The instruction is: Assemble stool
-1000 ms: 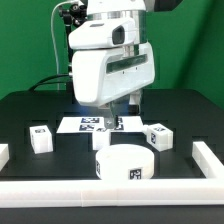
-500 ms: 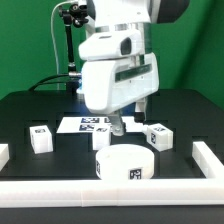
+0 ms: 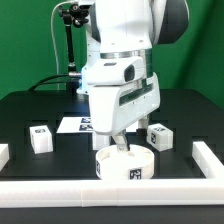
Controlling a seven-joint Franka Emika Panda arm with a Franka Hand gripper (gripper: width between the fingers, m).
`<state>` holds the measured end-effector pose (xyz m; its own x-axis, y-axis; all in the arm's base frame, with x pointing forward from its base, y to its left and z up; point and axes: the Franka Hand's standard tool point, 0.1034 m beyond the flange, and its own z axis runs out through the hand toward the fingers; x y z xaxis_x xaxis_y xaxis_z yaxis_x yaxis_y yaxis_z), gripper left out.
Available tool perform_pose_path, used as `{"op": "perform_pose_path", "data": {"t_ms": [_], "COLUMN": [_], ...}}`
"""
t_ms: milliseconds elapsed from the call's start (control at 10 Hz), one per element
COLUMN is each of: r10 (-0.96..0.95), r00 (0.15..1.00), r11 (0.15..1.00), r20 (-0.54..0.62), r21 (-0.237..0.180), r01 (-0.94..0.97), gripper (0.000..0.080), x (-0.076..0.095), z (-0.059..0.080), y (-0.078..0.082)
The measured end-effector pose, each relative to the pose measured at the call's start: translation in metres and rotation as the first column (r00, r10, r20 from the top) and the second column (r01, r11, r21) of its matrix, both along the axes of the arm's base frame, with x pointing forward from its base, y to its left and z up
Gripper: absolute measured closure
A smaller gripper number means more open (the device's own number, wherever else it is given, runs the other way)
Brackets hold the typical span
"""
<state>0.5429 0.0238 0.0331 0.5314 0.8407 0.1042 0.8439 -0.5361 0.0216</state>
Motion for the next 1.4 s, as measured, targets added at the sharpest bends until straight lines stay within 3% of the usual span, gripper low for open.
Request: {"op": "perform_pose_path", "data": {"t_ms": [300,600,1100,1300,1400], "r10": [0.007,0.006,0.004,0.004,0.004], "r00": [1.000,1.000,0.999,0.999,0.999], "r11": [1.000,1.000,1.000,1.000,1.000], "r20": [-0.001,-0.022,-0.034,-0.035,-0.035], "r21": [0.001,0.004,0.007,0.007,0.007], "r01": [-0.007,-0.006,-0.004,-0.004,-0.004], "gripper": [0.0150,0.0150,0.0150,0.0388,0.0388], "x": [0.003,-0.002,-0.002,-0.003,-0.003], "z": [0.001,-0.011,-0.018,-0.018,-0.019], "y": [0.003,0.003,0.004,0.003,0.003]}}
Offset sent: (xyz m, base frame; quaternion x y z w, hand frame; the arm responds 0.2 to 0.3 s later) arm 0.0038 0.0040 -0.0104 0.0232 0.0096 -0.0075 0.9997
